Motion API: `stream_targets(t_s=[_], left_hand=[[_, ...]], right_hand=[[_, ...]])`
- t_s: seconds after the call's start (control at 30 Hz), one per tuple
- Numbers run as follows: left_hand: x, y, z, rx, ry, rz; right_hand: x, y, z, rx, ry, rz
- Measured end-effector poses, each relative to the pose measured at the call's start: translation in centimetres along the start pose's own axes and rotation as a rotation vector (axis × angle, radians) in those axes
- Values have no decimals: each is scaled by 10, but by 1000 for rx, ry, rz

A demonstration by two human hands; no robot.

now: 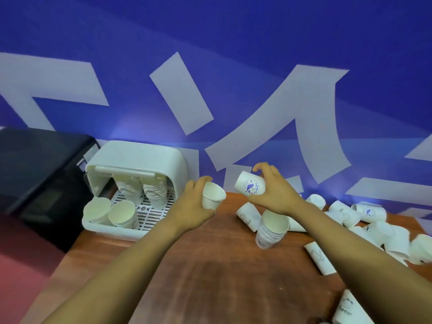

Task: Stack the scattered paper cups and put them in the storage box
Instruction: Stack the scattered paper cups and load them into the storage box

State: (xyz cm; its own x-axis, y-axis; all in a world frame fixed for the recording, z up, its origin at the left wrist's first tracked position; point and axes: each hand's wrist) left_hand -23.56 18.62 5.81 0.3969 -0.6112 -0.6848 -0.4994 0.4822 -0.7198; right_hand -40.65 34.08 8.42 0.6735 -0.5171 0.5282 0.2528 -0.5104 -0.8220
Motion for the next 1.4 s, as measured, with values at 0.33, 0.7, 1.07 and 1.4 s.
stream_targets(t_s=[0.33, 0.7, 1.07, 1.4], left_hand=[[13, -59, 30, -146, 3, 17], [74, -146, 43, -20, 32, -53], [180, -207, 35, 53, -34, -48], [228, -225, 21, -53, 55, -233]], right_hand=[[63, 2, 13, 38, -116, 23], [153, 34, 29, 50, -23, 235], [238, 107, 47, 43, 56, 201], [256, 155, 39, 59, 92, 106]])
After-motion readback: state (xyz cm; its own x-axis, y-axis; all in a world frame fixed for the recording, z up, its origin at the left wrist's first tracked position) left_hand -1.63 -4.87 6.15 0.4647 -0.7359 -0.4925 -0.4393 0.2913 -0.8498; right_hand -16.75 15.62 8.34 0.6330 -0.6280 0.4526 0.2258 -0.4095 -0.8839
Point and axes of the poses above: each hand's wrist, its own z-axis away from the middle knuckle, its own y-axis out of the palm, x = y × z, and after that the axes turned 13 degrees about -x, right-handed
